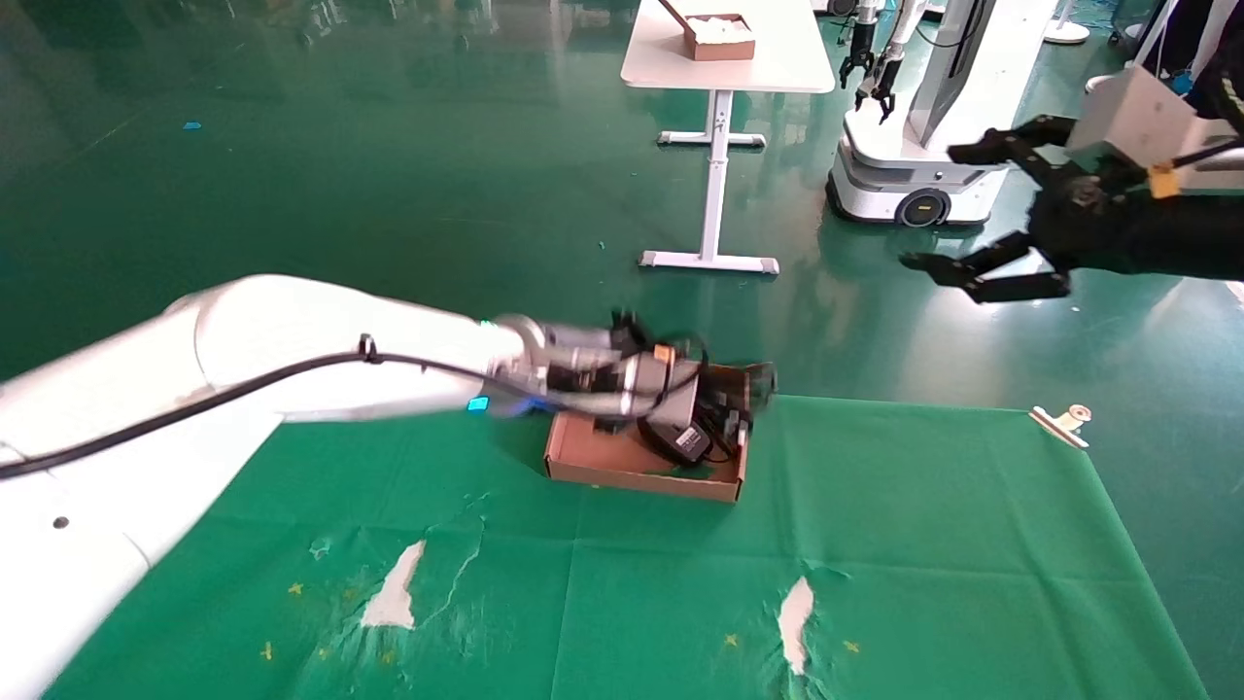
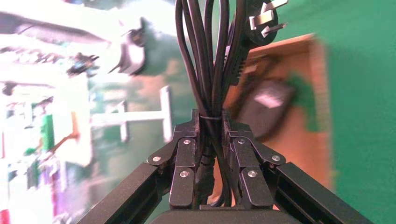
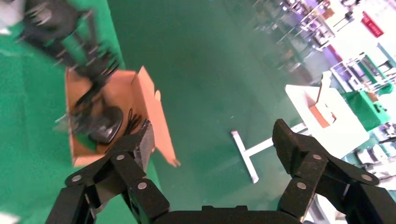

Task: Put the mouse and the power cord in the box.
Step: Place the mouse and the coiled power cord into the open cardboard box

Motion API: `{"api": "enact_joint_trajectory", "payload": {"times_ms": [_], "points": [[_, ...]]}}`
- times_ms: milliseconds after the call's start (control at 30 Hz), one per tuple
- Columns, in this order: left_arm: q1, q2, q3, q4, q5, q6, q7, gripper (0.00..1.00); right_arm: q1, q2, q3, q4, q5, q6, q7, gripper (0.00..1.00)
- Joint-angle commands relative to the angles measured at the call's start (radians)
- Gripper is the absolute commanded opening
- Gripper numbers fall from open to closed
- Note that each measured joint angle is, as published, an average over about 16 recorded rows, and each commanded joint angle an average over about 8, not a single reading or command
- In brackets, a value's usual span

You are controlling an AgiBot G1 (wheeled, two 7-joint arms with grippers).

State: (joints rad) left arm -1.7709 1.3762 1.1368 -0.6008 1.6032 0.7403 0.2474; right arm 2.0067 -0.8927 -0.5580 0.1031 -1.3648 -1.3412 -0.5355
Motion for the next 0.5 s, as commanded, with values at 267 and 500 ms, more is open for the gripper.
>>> {"api": "enact_joint_trajectory", "payload": {"times_ms": [267, 500], "points": [[-0.031, 0.002, 0.102, -0.047, 0.005, -0.09, -0.091, 1.0, 0.027, 0.04, -0.017, 0.006, -0.024, -0.047, 0.02, 1.0], [-0.031, 0.0, 0.093, -0.042, 0.004, -0.087, -0.085, 1.0, 0.025, 0.036, -0.016, 0.006, -0.025, -0.037, 0.02, 1.0]]}}
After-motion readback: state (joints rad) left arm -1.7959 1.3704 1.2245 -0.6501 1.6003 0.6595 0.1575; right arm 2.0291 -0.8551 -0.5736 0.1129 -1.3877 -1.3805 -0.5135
